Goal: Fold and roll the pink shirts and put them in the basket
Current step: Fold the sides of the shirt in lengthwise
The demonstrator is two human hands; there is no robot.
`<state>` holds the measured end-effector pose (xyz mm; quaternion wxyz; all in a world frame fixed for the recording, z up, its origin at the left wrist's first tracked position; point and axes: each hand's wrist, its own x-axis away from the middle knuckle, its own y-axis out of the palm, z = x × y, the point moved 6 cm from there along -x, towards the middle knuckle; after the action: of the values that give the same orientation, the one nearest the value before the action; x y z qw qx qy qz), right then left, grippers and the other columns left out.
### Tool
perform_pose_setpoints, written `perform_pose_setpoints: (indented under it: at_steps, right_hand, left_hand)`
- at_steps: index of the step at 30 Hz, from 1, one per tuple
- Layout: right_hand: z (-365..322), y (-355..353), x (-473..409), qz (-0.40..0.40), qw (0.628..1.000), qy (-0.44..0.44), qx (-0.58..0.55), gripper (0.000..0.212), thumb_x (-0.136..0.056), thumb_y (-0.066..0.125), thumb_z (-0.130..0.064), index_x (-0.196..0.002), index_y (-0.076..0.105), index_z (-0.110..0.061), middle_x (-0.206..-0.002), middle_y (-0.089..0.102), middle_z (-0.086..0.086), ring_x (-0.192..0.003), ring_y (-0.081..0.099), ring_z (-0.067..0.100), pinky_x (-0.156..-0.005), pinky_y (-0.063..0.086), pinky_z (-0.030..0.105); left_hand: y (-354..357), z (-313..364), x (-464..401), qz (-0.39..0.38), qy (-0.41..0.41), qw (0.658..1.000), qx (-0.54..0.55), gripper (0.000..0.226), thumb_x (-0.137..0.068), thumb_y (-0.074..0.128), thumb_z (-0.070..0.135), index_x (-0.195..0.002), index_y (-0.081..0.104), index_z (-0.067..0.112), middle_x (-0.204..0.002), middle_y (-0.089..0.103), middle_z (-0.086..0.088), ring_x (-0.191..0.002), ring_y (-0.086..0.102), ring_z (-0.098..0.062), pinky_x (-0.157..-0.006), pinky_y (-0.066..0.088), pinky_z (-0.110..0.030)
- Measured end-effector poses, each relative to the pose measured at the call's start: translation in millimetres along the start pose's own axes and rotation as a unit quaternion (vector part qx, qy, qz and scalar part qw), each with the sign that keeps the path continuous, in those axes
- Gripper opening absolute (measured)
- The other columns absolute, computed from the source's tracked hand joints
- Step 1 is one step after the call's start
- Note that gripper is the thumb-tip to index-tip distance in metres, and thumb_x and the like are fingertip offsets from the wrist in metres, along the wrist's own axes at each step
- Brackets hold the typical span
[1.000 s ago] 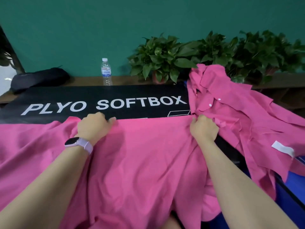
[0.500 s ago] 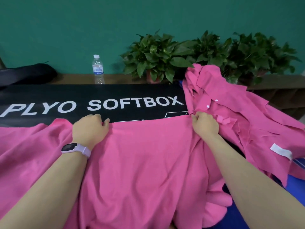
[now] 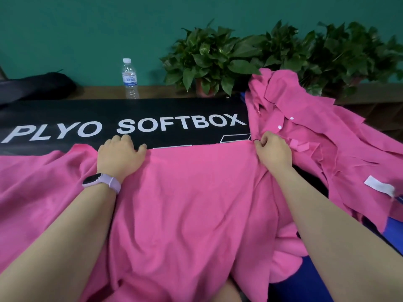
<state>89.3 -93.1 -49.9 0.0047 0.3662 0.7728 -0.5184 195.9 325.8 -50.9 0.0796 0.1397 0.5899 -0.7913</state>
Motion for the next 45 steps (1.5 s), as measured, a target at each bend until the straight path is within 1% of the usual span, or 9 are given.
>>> perform_pose_setpoints:
  at_steps: [6, 11, 16, 20, 25, 28, 31, 37, 45]
  right_hand:
    - [-18.4, -8.0, 8.4, 0.022, 0.996, -0.066, 0.05, 0.019, -0.095, 0.063, -0.022, -0.096, 0.052, -0.006, -0.104, 0.056, 0.019, -0.082, 0.059, 0.037, -0.069, 0.045, 0.042]
    - [-44.5, -16.5, 16.7, 0.065, 0.961, -0.194, 0.184, 0.014, -0.097, 0.057, -0.016, -0.091, 0.057, -0.003, -0.089, 0.059, 0.021, -0.085, 0.059, 0.04, -0.073, 0.045, 0.05]
    - [-83.7, -11.1, 26.7, -0.025, 0.94, -0.217, 0.262, 0.013, -0.093, 0.053, -0.011, -0.099, 0.062, -0.005, -0.097, 0.066, 0.017, -0.089, 0.064, 0.039, -0.074, 0.046, 0.044]
    - [-151.7, -0.1, 57.2, -0.095, 0.992, -0.074, -0.042, 0.013, -0.091, 0.06, -0.026, -0.083, 0.063, -0.017, -0.085, 0.067, 0.004, -0.086, 0.062, 0.031, -0.074, 0.046, 0.036]
    - [-216.9, 43.1, 126.5, -0.122, 0.78, 0.189, -0.584, 0.019, -0.096, 0.057, -0.016, -0.078, 0.061, -0.014, -0.073, 0.064, 0.004, -0.07, 0.059, 0.018, -0.064, 0.048, 0.029]
    - [-216.3, 50.6, 152.5, -0.033, 0.814, 0.175, -0.553, 0.013, -0.097, 0.05, -0.009, -0.088, 0.059, -0.009, -0.083, 0.068, 0.007, -0.072, 0.061, 0.013, -0.067, 0.048, 0.027]
    - [-227.0, 53.3, 152.3, -0.05, 0.888, 0.066, -0.453, 0.009, -0.092, 0.053, -0.008, -0.085, 0.058, -0.007, -0.075, 0.06, -0.005, -0.065, 0.053, -0.002, -0.06, 0.039, 0.016]
    - [-240.9, 63.3, 155.5, -0.09, 0.943, -0.015, -0.321, 0.011, -0.091, 0.053, -0.017, -0.081, 0.057, -0.017, -0.069, 0.061, -0.007, -0.064, 0.055, 0.008, -0.054, 0.038, 0.026]
    - [-249.8, 58.5, 161.2, -0.096, 0.937, -0.049, -0.333, 0.007, -0.092, 0.052, -0.014, -0.09, 0.058, -0.017, -0.066, 0.064, 0.001, -0.061, 0.056, 0.018, -0.056, 0.045, 0.032]
  left_hand:
    - [-32.8, 48.4, 26.0, 0.054, 0.136, 0.989, -0.011, 0.044, -0.081, 0.068, 0.044, -0.106, 0.061, 0.008, -0.107, 0.052, -0.014, -0.102, 0.048, -0.035, -0.089, 0.036, -0.044]
    - [1.7, 109.4, 89.2, -0.225, 0.295, 0.927, 0.053, 0.08, -0.082, 0.036, 0.083, -0.148, 0.041, 0.038, -0.151, 0.039, 0.001, -0.141, 0.029, -0.026, -0.119, 0.023, -0.042]
    - [8.7, 100.5, 104.2, -0.19, 0.297, 0.935, 0.04, 0.072, -0.095, 0.025, 0.075, -0.157, 0.025, 0.038, -0.166, 0.017, 0.007, -0.153, 0.011, -0.017, -0.124, 0.006, -0.037]
    - [2.0, 104.0, 104.4, -0.178, 0.29, 0.934, 0.105, 0.064, -0.101, 0.032, 0.061, -0.154, 0.034, 0.025, -0.158, 0.036, 0.003, -0.147, 0.029, -0.02, -0.121, 0.02, -0.035]
    - [-12.8, 70.6, 78.2, -0.205, 0.038, 0.785, 0.583, 0.034, -0.095, 0.042, -0.009, -0.118, 0.062, 0.007, -0.124, 0.066, -0.006, -0.119, 0.059, -0.016, -0.103, 0.044, -0.022]
    - [-13.2, 50.7, 74.1, -0.145, -0.086, 0.739, 0.652, 0.028, -0.094, 0.041, -0.011, -0.106, 0.061, 0.003, -0.105, 0.068, -0.014, -0.101, 0.064, -0.023, -0.093, 0.051, -0.031]
    - [-20.6, 54.5, 73.7, -0.169, -0.075, 0.79, 0.585, 0.031, -0.09, 0.039, -0.011, -0.098, 0.06, 0.011, -0.097, 0.068, -0.008, -0.089, 0.063, -0.019, -0.075, 0.051, -0.026]
    - [-75.9, -15.6, 50.9, -0.06, 0.071, 0.951, 0.295, 0.038, -0.093, 0.041, -0.005, -0.118, 0.067, 0.007, -0.116, 0.056, -0.004, -0.107, 0.051, -0.013, -0.091, 0.036, -0.017]
    - [-64.9, -125.1, 77.8, -0.08, 0.067, 0.994, 0.014, 0.036, -0.103, 0.044, 0.032, -0.123, 0.059, 0.006, -0.133, 0.052, -0.016, -0.128, 0.046, -0.031, -0.109, 0.033, -0.039]
